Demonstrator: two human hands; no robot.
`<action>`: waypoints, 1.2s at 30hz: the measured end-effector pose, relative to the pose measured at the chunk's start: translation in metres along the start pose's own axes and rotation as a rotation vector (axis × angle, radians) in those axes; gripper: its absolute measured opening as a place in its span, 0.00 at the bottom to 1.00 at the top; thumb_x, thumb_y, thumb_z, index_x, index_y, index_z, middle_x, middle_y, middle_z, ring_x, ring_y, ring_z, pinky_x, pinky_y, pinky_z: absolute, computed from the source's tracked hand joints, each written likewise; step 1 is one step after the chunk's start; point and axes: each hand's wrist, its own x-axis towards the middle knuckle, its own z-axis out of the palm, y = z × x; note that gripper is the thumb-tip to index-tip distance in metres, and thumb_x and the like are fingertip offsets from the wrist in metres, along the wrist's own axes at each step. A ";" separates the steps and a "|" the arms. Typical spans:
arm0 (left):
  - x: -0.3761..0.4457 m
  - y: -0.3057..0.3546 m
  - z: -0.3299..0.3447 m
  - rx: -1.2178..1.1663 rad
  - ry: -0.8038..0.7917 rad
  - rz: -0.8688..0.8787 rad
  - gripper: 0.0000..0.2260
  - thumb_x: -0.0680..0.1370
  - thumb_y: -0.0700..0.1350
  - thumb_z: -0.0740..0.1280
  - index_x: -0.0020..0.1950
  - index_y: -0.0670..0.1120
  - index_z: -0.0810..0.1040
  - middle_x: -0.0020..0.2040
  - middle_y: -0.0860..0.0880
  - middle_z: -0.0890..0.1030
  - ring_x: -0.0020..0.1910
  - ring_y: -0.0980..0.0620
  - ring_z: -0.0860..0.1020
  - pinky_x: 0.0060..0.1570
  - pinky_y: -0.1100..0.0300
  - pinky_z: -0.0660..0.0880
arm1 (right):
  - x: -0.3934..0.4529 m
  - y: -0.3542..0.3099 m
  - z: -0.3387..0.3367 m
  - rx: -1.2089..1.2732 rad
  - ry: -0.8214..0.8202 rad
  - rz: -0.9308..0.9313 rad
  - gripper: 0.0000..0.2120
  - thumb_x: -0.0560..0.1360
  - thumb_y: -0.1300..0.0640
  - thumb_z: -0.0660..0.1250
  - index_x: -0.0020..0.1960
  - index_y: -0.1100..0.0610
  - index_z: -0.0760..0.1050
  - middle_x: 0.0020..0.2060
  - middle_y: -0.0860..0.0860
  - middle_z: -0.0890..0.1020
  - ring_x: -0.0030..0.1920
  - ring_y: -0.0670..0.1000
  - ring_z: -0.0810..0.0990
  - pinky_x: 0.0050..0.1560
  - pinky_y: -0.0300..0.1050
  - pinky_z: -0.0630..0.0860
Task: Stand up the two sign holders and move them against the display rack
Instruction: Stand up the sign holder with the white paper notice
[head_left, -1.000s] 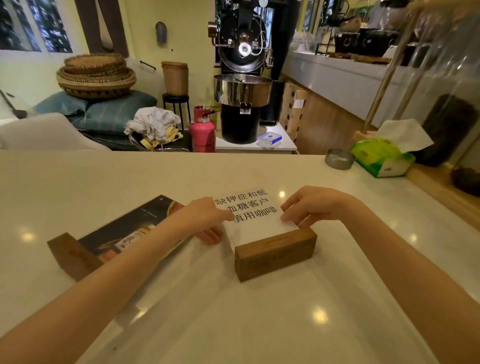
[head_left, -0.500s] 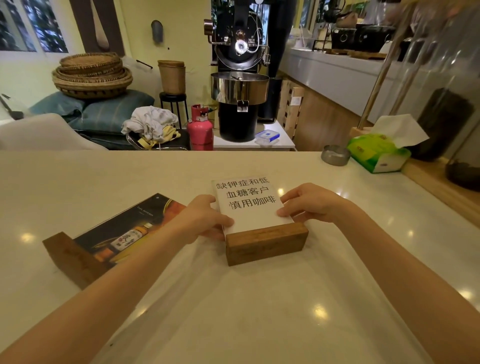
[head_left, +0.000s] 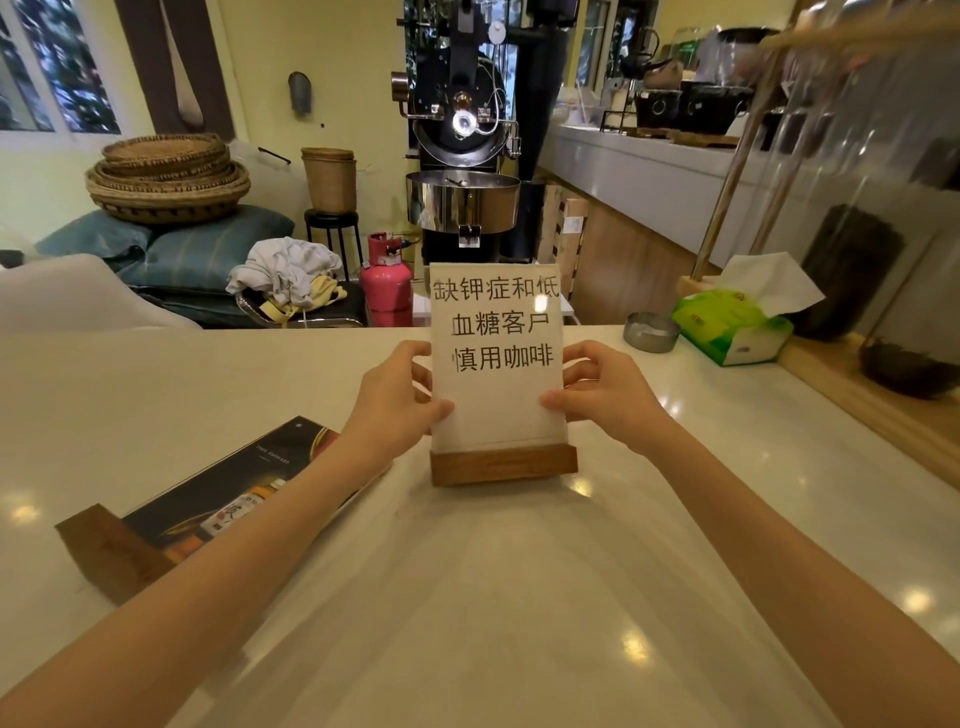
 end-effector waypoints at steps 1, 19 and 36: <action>0.001 0.000 0.000 0.022 0.013 0.030 0.24 0.70 0.37 0.70 0.63 0.45 0.66 0.46 0.48 0.75 0.43 0.47 0.79 0.41 0.51 0.80 | -0.001 0.001 0.001 0.009 0.021 -0.026 0.19 0.66 0.64 0.73 0.54 0.58 0.70 0.43 0.52 0.81 0.43 0.53 0.82 0.38 0.43 0.82; -0.012 -0.004 0.004 0.215 -0.034 0.215 0.11 0.72 0.38 0.67 0.50 0.44 0.66 0.49 0.53 0.72 0.44 0.52 0.74 0.35 0.71 0.69 | -0.027 0.013 0.010 -0.003 0.190 -0.142 0.16 0.66 0.60 0.73 0.49 0.54 0.70 0.45 0.44 0.79 0.44 0.47 0.80 0.44 0.35 0.78; -0.019 -0.001 -0.055 -0.052 -0.398 -0.322 0.25 0.73 0.47 0.67 0.68 0.46 0.63 0.61 0.46 0.74 0.56 0.47 0.77 0.53 0.53 0.77 | -0.068 -0.023 0.045 0.074 0.643 -0.326 0.07 0.73 0.63 0.64 0.48 0.57 0.68 0.45 0.49 0.77 0.43 0.44 0.76 0.39 0.27 0.74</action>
